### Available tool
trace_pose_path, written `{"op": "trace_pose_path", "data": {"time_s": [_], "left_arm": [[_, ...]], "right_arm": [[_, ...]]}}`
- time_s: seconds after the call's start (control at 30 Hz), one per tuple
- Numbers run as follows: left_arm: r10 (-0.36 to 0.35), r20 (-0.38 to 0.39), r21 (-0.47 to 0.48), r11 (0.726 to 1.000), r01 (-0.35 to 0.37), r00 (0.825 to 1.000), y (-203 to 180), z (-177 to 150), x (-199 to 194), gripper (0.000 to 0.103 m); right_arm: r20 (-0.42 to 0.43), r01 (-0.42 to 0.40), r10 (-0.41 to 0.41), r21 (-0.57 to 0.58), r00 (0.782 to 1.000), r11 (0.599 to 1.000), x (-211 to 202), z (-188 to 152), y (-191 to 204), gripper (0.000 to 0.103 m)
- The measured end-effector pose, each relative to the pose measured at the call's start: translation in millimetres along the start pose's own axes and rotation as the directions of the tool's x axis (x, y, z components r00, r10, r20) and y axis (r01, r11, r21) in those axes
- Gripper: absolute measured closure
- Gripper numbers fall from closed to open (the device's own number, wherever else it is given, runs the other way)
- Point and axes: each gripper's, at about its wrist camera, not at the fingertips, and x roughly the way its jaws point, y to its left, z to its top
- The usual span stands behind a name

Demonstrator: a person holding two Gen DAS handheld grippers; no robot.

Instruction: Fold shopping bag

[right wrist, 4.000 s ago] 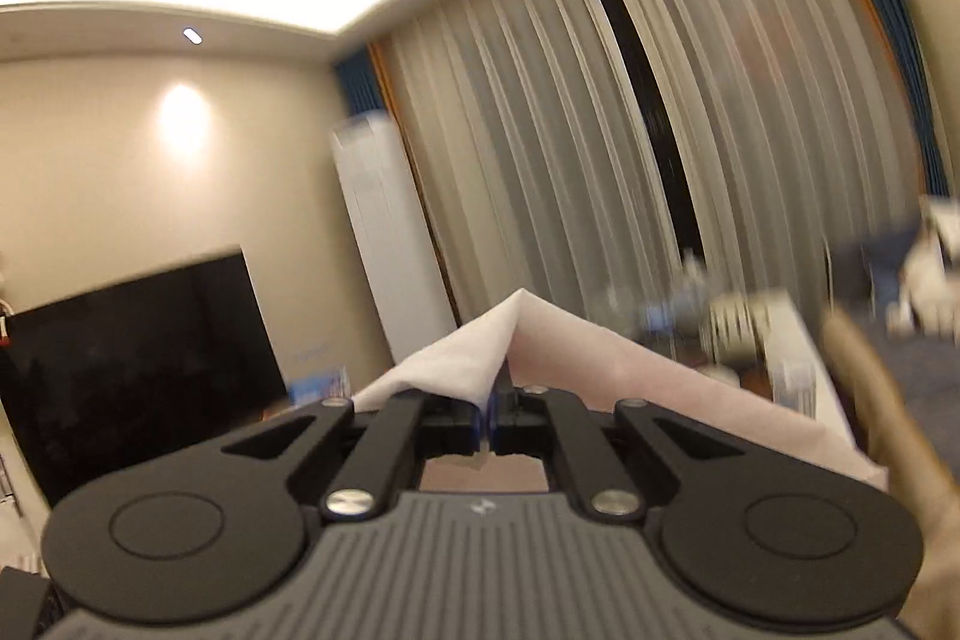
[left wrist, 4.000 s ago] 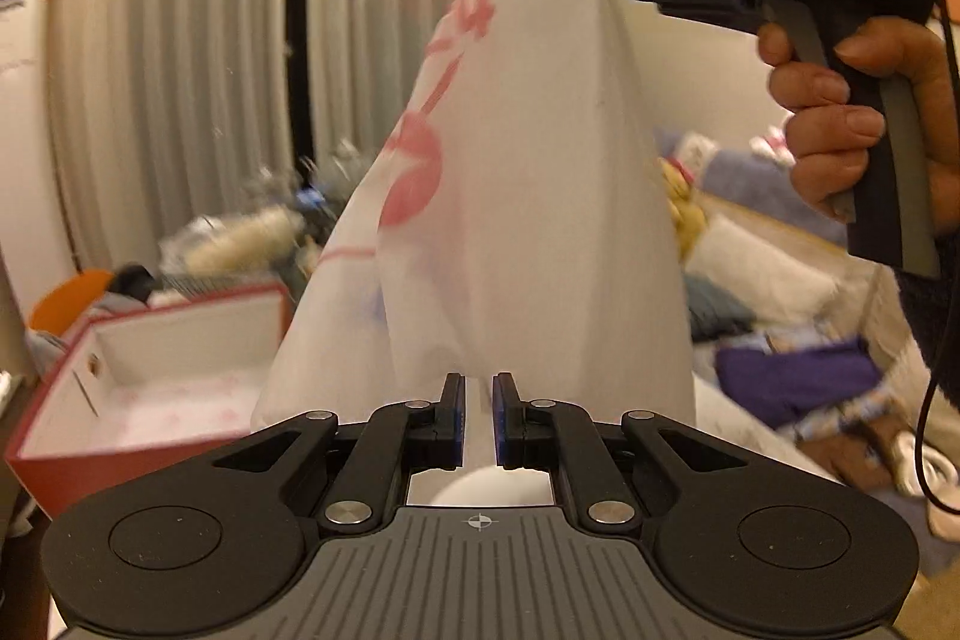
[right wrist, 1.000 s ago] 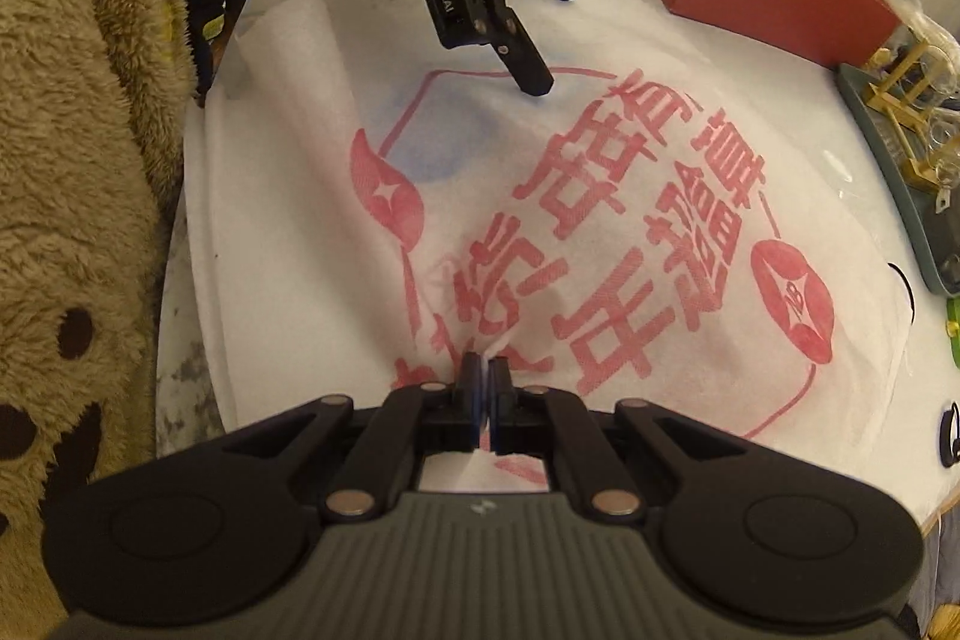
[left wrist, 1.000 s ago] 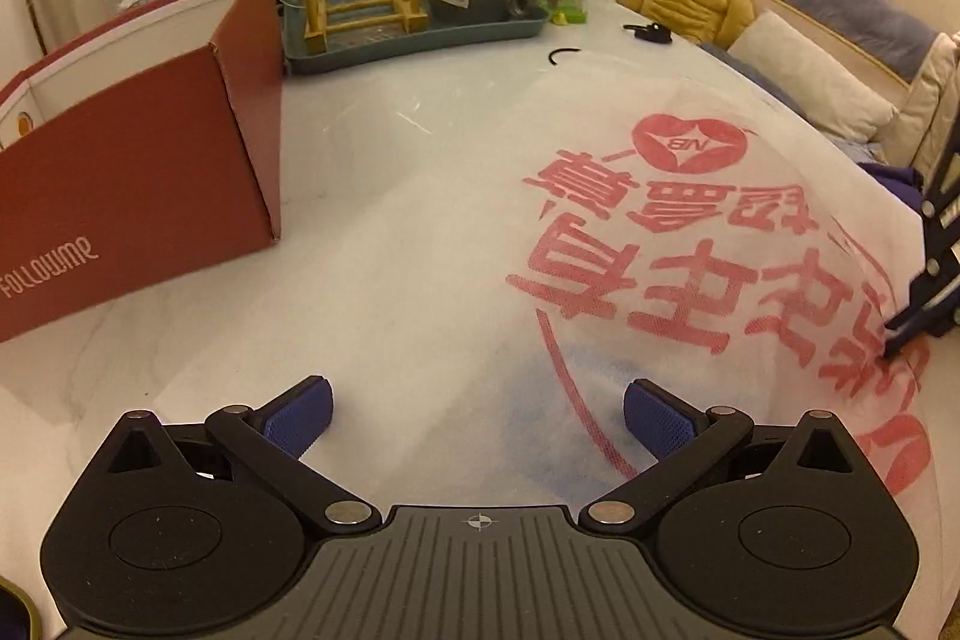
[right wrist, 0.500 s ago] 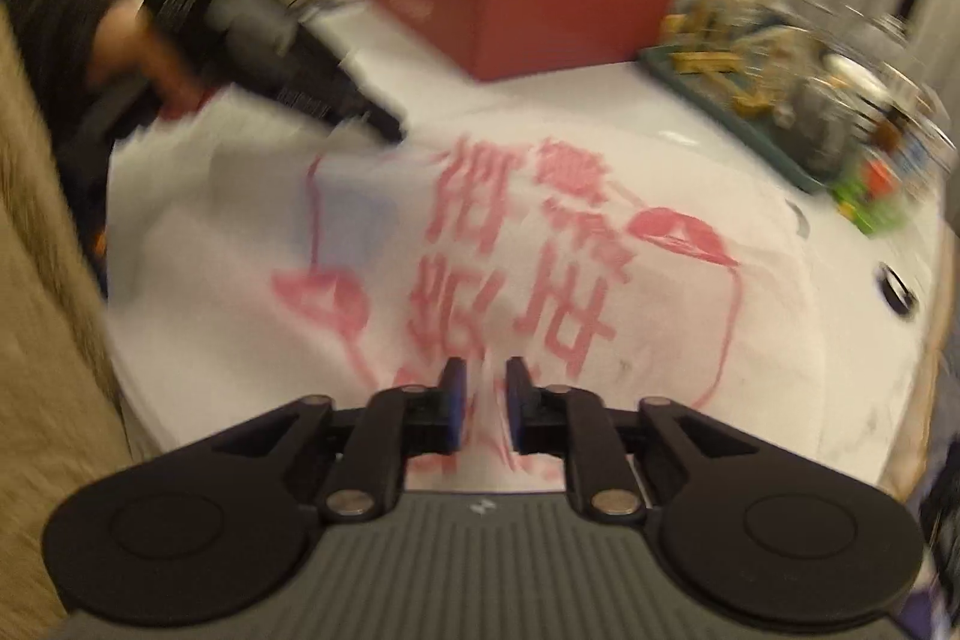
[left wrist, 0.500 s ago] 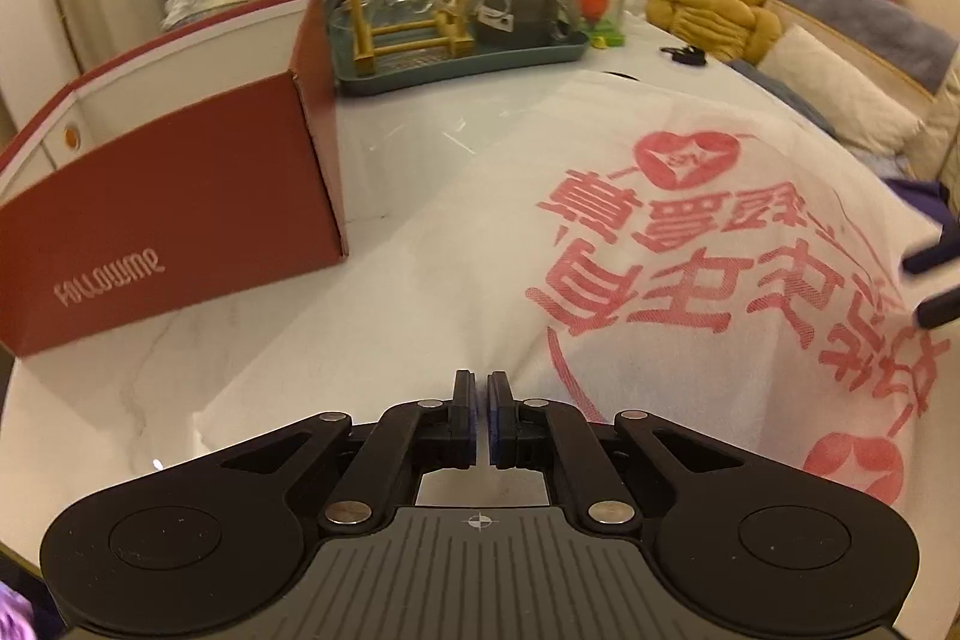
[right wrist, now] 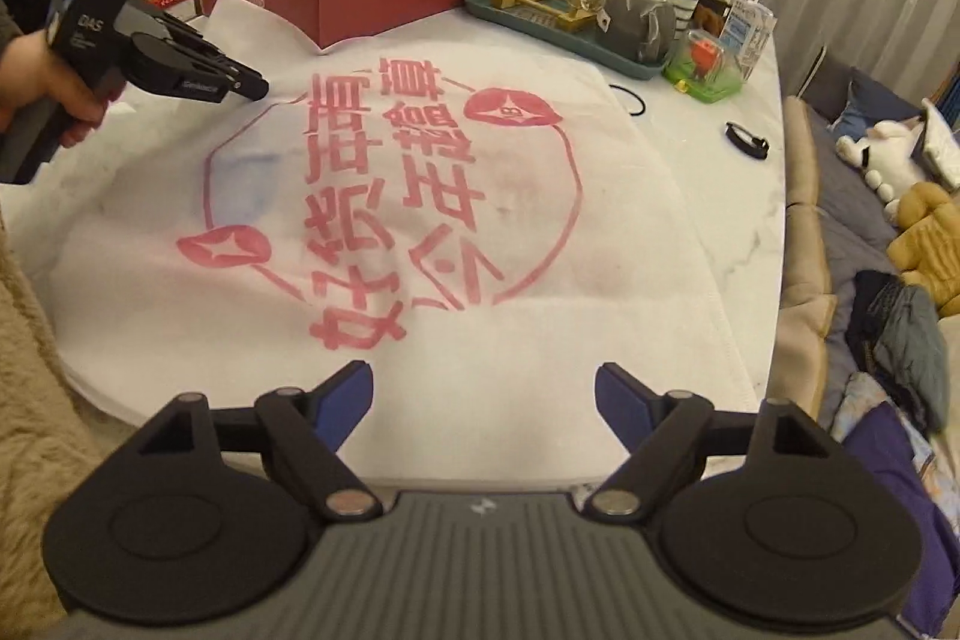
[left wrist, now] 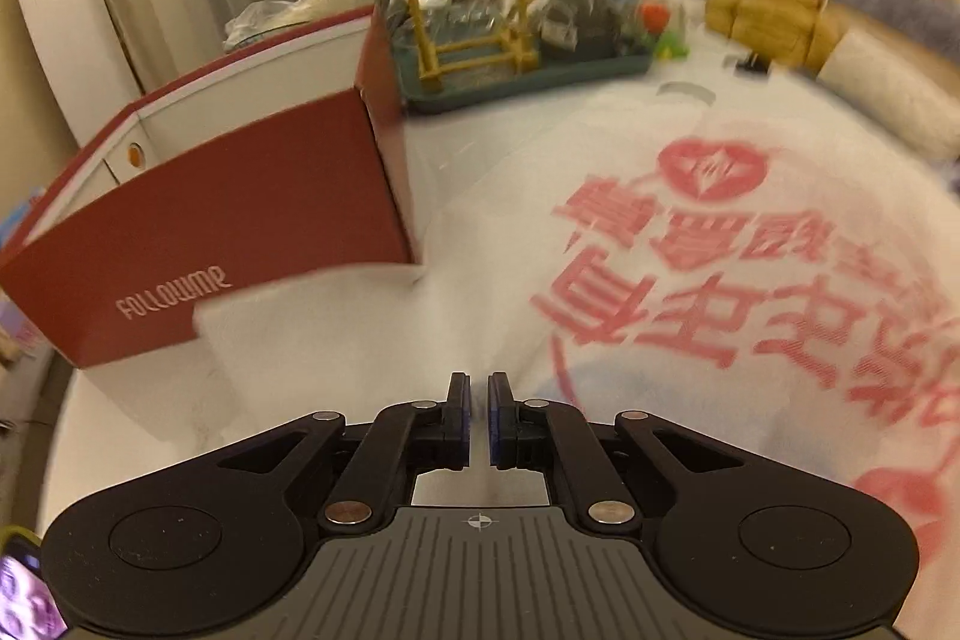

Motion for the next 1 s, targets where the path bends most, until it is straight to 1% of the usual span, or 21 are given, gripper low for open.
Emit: {"op": "trace_pose_path", "data": {"time_s": [0.07,0.1,0.13,0.23,0.33,0.4,0.43,0.47,0.5,0.53,0.57,0.63,0.67,0.8,0.87,0.9,0.93,0.97,1.0], "left_arm": [[-0.071,0.061,-0.055,0.996,0.075,0.996,8,2,-20,0.099],[-0.1,0.092,-0.075,0.991,0.107,0.991,11,4,-31,0.099],[-0.106,0.105,-0.079,0.99,0.115,0.989,11,7,-41,0.098],[-0.071,0.102,-0.103,0.991,0.081,0.992,3,9,-70,0.092],[-0.087,0.068,-0.155,0.983,0.097,0.994,-18,5,-84,0.091],[-0.054,0.031,-0.205,0.977,0.059,0.998,-44,-4,-93,0.091],[-0.022,0.015,-0.23,0.973,0.025,1.0,-60,-9,-98,0.086],[0.009,0.0,-0.251,0.968,-0.009,1.0,-78,-16,-103,0.077],[0.032,-0.014,-0.265,0.964,-0.034,0.999,-94,-22,-107,0.045],[0.053,-0.027,-0.278,0.959,-0.059,0.998,-109,-28,-110,0.003],[0.066,-0.03,-0.287,0.955,-0.072,0.997,-121,-33,-114,0.0],[0.062,-0.043,-0.28,0.957,-0.072,0.997,-141,-37,-120,0.0],[0.049,-0.058,-0.274,0.96,-0.063,0.997,-148,-37,-118,0.0],[-0.032,-0.104,-0.282,0.959,0.001,0.994,-169,-40,-106,0.0],[-0.041,-0.176,-0.246,0.969,-0.003,0.984,-176,-43,-84,0.0],[-0.045,-0.211,-0.228,0.974,-0.004,0.976,-179,-44,-74,0.0],[-0.044,-0.25,-0.209,0.978,-0.01,0.967,-183,-46,-64,0.0],[-0.011,-0.297,-0.184,0.982,-0.045,0.955,-190,-50,-62,0.0],[0.015,-0.289,-0.155,0.986,-0.062,0.957,-198,-53,-69,0.0]], "right_arm": [[0.008,0.013,-0.013,-0.005,1.0,1.0,3,-1,-2,0.02],[0.008,0.003,-0.003,-0.003,1.0,1.0,3,0,-7,0.02],[0.008,-0.008,0.008,-0.002,1.0,1.0,3,1,-13,0.021],[0.014,-0.034,0.034,-0.004,0.999,0.999,4,4,-34,0.021],[-0.004,-0.07,0.069,-0.036,0.998,0.997,10,9,-59,0.021],[-0.02,-0.098,0.097,-0.063,0.995,0.993,16,10,-73,0.021],[-0.034,-0.118,0.116,-0.085,0.993,0.989,19,9,-77,0.021],[-0.049,-0.139,0.134,-0.107,0.99,0.985,22,8,-81,0.022],[-0.064,-0.159,0.152,-0.129,0.986,0.979,25,6,-85,0.022],[-0.065,-0.163,0.154,-0.163,0.986,0.973,26,4,-86,0.022],[-0.064,-0.155,0.146,-0.193,0.987,0.969,28,1,-88,0.022],[-0.075,-0.142,0.129,-0.203,0.989,0.969,33,-3,-92,0.022],[-0.084,-0.135,0.12,-0.2,0.989,0.97,36,-4,-94,0.019],[-0.077,-0.134,0.123,-0.165,0.989,0.977,40,-6,-100,0.01],[-0.129,-0.179,0.168,-0.082,0.977,0.98,44,-5,-106,0.011],[-0.154,-0.201,0.193,-0.038,0.969,0.979,47,-4,-109,0.008],[-0.162,-0.199,0.192,-0.028,0.968,0.98,48,-3,-109,0.008],[-0.164,-0.201,0.193,-0.036,0.967,0.979,47,-3,-107,0.011],[-0.166,-0.204,0.194,-0.044,0.967,0.978,45,-2,-104,0.017]]}}
